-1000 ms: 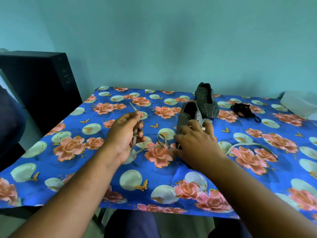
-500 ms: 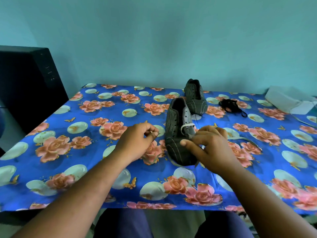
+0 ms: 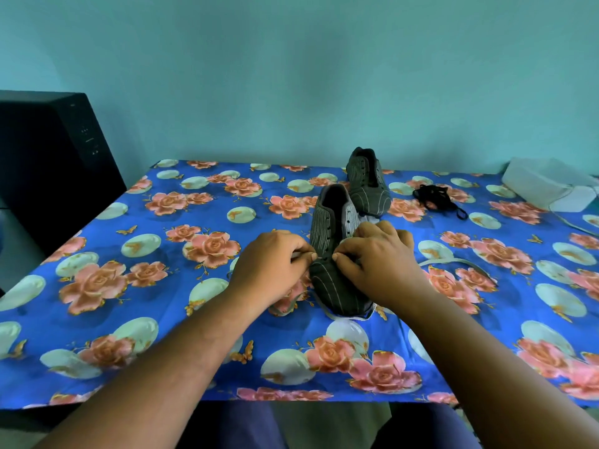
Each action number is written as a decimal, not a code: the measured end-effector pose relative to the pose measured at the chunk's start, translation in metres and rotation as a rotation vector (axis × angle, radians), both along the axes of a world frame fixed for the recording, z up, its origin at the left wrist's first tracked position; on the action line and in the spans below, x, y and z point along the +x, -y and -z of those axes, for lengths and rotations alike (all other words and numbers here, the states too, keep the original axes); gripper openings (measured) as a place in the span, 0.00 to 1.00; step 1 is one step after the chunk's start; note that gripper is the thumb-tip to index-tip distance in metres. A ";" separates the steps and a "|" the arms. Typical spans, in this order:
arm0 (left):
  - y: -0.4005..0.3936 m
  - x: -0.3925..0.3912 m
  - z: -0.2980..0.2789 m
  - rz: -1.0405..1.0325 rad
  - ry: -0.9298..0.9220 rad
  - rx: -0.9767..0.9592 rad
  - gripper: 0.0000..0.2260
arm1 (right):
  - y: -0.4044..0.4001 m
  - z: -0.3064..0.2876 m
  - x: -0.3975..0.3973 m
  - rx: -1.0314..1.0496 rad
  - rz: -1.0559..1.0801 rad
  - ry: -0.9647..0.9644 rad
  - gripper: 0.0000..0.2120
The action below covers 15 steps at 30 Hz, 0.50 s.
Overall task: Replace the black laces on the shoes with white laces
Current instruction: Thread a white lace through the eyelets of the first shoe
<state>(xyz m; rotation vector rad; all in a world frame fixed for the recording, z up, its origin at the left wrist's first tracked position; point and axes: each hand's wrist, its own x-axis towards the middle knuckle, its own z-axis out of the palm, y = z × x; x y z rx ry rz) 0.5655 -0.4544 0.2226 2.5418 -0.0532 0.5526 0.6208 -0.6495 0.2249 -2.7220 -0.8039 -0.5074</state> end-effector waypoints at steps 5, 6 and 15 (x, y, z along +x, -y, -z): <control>0.000 0.005 0.003 0.014 0.005 0.005 0.05 | -0.001 -0.002 0.002 -0.006 0.006 -0.065 0.12; 0.001 0.006 0.004 0.013 -0.002 0.014 0.05 | -0.001 -0.002 0.002 0.002 0.009 -0.079 0.12; 0.016 0.012 0.006 -0.016 0.005 0.145 0.07 | -0.006 -0.003 0.005 0.035 0.041 -0.289 0.12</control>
